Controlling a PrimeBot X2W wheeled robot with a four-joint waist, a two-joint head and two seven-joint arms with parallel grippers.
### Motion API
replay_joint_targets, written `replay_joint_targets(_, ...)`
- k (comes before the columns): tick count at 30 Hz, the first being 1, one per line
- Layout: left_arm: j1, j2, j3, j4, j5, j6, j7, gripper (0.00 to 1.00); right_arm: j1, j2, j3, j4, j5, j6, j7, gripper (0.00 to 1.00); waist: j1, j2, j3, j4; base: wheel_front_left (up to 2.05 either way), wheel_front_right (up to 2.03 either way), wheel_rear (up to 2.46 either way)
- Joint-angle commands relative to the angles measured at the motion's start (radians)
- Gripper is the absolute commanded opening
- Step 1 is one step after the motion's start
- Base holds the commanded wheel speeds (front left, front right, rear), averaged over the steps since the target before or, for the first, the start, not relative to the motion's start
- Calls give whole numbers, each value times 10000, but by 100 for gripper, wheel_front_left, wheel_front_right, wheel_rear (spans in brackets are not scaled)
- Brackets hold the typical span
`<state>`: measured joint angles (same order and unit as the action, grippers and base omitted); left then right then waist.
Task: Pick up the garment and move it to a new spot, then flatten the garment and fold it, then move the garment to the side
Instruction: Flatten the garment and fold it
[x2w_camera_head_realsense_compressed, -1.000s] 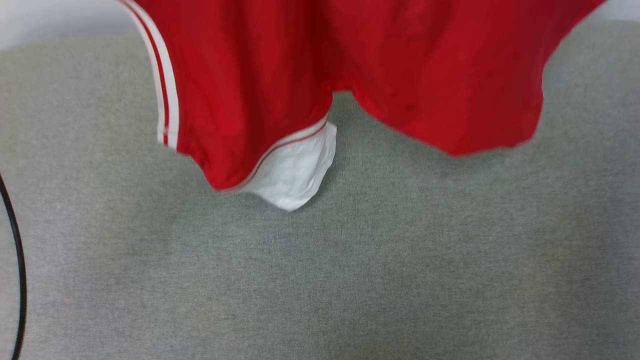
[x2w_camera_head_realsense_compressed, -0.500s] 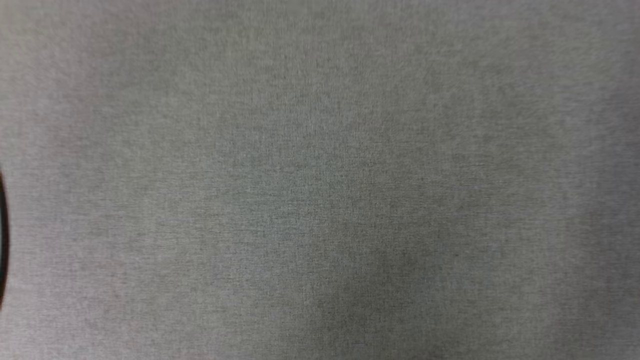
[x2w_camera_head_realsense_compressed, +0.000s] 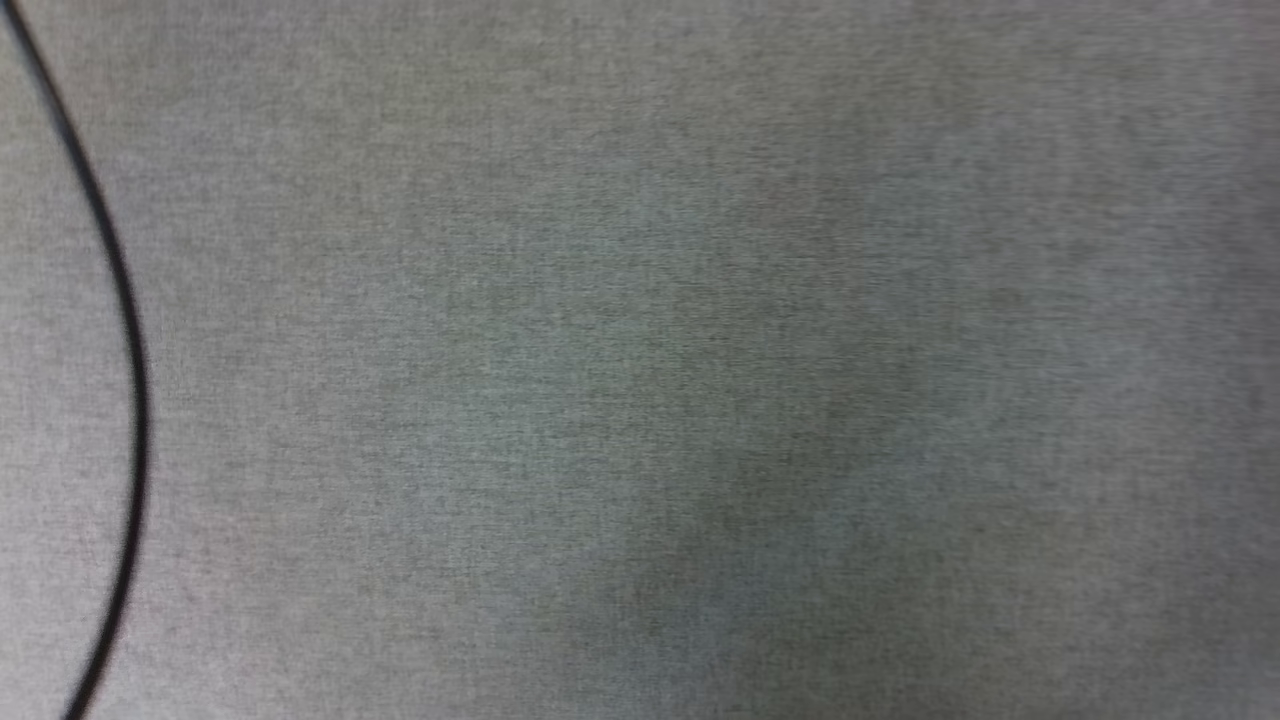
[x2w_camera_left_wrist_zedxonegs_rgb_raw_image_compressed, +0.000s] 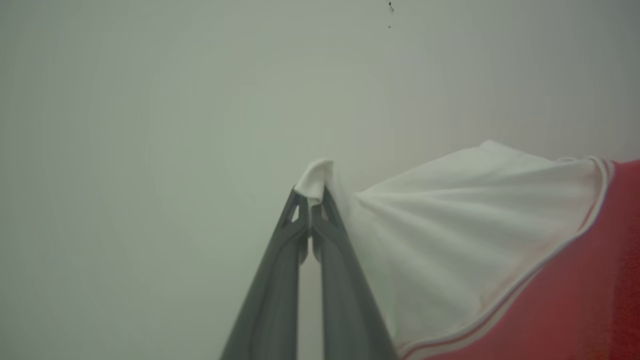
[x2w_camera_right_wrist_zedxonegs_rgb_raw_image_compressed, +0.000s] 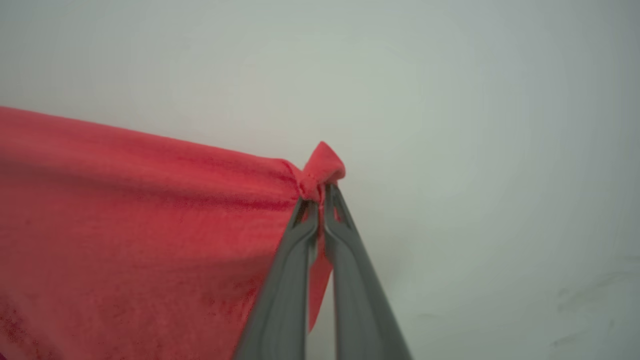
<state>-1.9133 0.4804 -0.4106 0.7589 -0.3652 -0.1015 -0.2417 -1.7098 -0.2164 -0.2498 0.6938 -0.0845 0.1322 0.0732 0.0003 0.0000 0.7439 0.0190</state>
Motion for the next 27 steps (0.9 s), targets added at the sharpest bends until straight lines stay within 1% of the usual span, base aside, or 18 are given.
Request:
replay_joint_targets(1,233,-44,15,123,-49,12,-69,0,-90,-45,-90,111,-90,-29,-92,0,-3,0,133,124,0,0,0)
replay_joint_targets(6,1302,-439,45,271,-171,-38,-233,0,296,147,-27,942,-163,-26,-594,0,-3,0,106,318,0,0,0)
replay_joint_targets(11,3099,-757,321,-642,-177,-85,-250,0,1248,224,148,1478,192,-26,-1057,0,-3,0,-381,396,0,0,0)
replay_joint_targets(18,6222,-1180,528,-1748,-259,-165,-244,0,3376,326,699,2074,1198,-25,-1703,0,-3,0,-1709,398,0,0,0)
replay_joint_targets(23,8461,-1246,409,-2487,-275,-194,-245,0,4986,294,1289,2341,2058,-23,-1828,0,-3,0,-2697,403,0,0,0)
replay_joint_targets(27,10254,-1113,254,-2931,-320,-205,-245,0,6379,159,1867,2412,2871,-23,-1722,0,-3,0,-3514,403,0,0,0)
